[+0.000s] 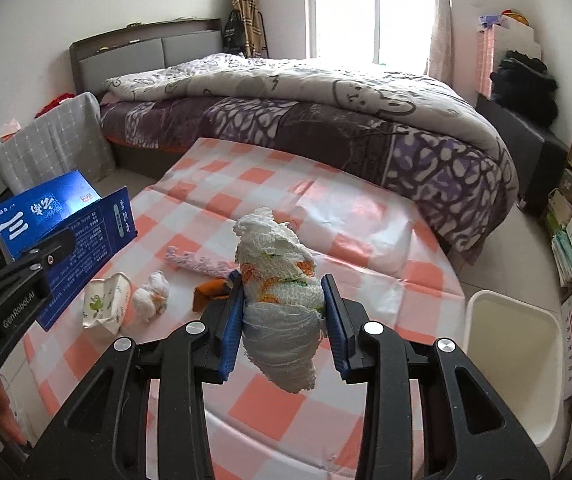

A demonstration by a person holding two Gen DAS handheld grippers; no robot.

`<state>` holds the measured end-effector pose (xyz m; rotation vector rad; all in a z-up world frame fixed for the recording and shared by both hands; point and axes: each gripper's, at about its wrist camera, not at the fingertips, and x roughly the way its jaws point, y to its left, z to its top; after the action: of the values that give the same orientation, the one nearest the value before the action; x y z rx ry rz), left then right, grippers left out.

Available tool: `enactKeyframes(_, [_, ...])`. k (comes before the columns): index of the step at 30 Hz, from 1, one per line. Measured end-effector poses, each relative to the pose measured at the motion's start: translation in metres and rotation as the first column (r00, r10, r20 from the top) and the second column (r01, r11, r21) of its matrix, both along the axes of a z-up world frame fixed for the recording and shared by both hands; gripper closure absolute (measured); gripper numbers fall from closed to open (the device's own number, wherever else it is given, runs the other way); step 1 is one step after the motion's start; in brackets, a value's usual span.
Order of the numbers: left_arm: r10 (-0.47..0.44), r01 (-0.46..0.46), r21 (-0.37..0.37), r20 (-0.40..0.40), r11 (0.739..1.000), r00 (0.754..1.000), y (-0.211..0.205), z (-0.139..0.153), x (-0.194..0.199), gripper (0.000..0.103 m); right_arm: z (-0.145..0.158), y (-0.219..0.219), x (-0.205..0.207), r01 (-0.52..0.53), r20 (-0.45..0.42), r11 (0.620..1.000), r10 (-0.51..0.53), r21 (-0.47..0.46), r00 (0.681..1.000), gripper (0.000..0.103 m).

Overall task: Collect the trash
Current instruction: 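Carry the tissue bundle into the bin and open the right tool while the left tool holds the blue box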

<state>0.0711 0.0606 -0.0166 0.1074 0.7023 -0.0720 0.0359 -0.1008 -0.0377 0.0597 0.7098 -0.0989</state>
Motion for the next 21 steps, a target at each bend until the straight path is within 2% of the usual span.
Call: enactKeyframes(21, [-0.147,0.148,-0.018,0.015,0.989,0.989,-0.087,0.003,-0.016,0.079,0.000,-0.087,-0.022,0.172,-0.035,0.985,-0.172,0.008,0.984,0.068])
